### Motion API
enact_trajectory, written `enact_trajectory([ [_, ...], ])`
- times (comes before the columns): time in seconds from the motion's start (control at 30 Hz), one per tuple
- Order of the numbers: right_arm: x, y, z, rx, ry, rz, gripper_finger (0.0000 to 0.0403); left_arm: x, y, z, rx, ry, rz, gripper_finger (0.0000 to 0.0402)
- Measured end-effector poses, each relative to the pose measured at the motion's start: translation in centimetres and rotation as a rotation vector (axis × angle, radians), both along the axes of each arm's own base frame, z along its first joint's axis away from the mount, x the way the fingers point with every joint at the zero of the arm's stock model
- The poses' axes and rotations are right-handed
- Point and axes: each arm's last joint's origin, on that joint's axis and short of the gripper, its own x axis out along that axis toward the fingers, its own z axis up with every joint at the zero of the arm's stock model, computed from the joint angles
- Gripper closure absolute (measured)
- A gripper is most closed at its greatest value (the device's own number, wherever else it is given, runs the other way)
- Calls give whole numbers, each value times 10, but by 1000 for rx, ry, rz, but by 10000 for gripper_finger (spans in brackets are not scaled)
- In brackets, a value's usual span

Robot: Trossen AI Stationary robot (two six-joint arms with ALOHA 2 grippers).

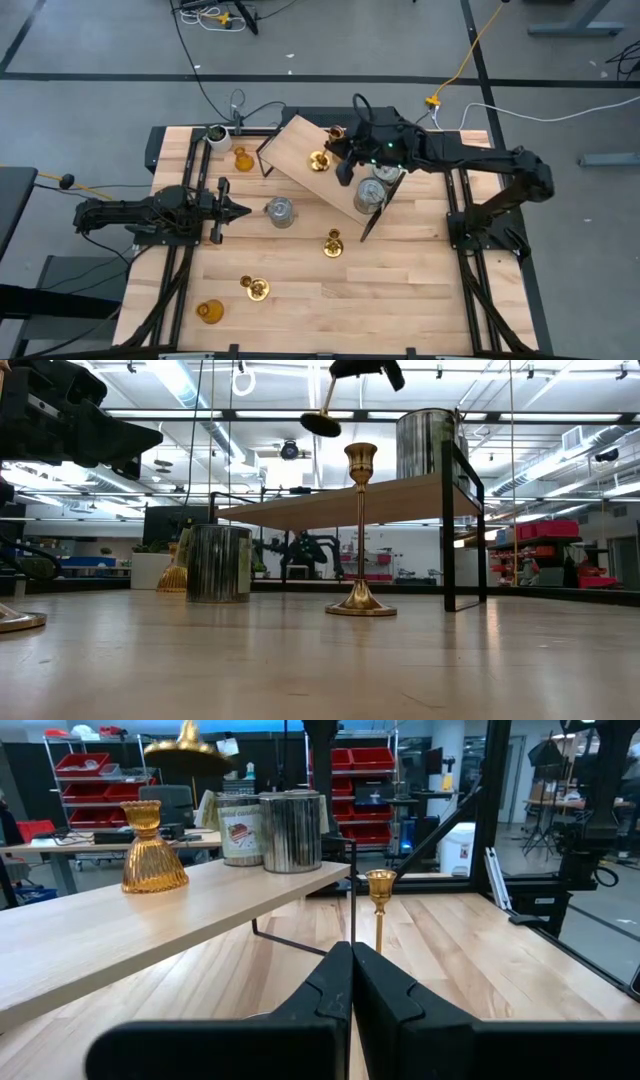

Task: Pick & Place candle stick holders
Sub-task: Put the bottom right gold candle holder on the shelf

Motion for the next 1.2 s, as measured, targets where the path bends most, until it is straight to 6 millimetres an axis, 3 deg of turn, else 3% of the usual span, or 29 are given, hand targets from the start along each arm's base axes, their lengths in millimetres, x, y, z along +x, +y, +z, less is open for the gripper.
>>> enact_trajectory([
  [0.17,9,-5,-8,-1,12,-15,396,0,0,0,0,0,0,390],
  [0.63,49,-12,-63,9,176,-52,396,0,0,0,0,0,-1,390],
  [1.2,49,-11,-70,-25,258,-15,396,0,0,0,0,0,-1,390],
])
